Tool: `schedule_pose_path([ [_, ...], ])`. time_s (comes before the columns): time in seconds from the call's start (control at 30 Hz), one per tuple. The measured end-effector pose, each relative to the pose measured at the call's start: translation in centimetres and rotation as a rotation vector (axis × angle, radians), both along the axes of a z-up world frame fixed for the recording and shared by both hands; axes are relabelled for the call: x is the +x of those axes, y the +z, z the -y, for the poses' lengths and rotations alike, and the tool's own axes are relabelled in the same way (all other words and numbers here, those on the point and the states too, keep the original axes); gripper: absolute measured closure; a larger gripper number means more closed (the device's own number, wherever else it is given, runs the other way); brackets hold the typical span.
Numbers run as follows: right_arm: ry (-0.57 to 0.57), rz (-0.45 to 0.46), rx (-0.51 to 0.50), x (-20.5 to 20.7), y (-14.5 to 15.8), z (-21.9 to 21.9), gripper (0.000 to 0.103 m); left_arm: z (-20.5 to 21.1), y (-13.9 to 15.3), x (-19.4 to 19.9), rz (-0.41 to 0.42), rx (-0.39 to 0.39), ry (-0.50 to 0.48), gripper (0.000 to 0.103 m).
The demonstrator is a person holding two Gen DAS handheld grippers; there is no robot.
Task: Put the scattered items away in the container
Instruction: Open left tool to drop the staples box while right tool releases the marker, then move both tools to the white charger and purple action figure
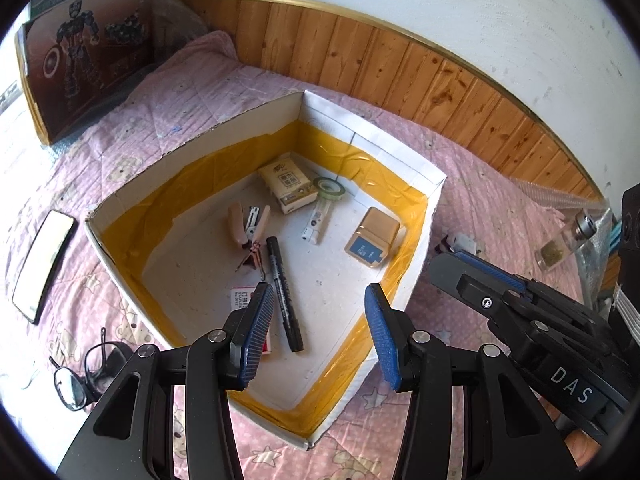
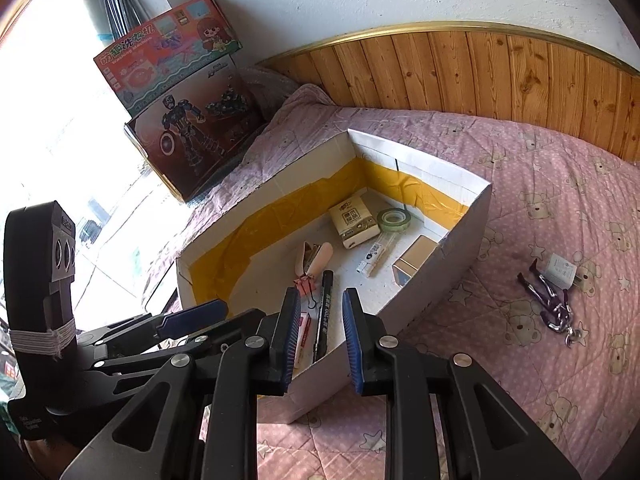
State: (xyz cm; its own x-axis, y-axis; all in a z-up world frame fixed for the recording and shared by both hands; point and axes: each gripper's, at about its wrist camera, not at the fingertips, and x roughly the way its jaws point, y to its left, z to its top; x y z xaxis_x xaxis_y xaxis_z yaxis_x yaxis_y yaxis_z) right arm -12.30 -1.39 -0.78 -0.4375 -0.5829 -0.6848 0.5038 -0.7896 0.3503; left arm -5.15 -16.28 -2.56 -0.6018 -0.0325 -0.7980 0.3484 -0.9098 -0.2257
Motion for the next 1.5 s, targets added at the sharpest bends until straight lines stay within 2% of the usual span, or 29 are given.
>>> schedule_pose_path([
  [0.23, 0.024, -0.022, -0.032, 0.9, 0.8, -1.4, 0.078, -0.7, 0.8, 0.2, -0.029, -0.026, 0.024, 0.053],
  [0.53, 0.013, -0.043, -0.067, 1.4, 2.0, -4.1, 0.076, -2.7, 2.1, 0.1, -0.099, -0.015, -0.015, 0.053],
  [0.73, -0.052, -0.046, -0.084, 0.9, 2.4, -8.1, 0.071, -4.8, 2.8, -0.7, -0.141, -0.025, -0.087, 0.053],
  [0.93, -0.150, -0.031, -0.085, -0.6, 1.7, -12.9, 0.070, -8.2, 3.0, -1.7, -0.182, -0.036, -0.210, 0.053],
  [0.97, -0.168, -0.025, -0.082, -1.0, 1.4, -13.6, 0.069, -8.8, 2.9, -1.8, -0.183, -0.042, -0.236, 0.053],
  [1.13, -0.265, 0.017, -0.010, -3.2, -1.5, -16.8, 0.053, -11.2, 1.4, -2.8, -0.153, -0.075, -0.319, 0.053],
  [1.33, -0.309, 0.094, 0.116, -6.7, -7.1, -18.6, 0.052, -12.4, -1.0, -4.6, -0.096, -0.058, -0.366, 0.053],
  [1.5, -0.262, 0.106, 0.204, -9.4, -10.7, -17.9, 0.051, -13.6, -3.0, -5.9, -0.064, -0.026, -0.414, 0.053],
])
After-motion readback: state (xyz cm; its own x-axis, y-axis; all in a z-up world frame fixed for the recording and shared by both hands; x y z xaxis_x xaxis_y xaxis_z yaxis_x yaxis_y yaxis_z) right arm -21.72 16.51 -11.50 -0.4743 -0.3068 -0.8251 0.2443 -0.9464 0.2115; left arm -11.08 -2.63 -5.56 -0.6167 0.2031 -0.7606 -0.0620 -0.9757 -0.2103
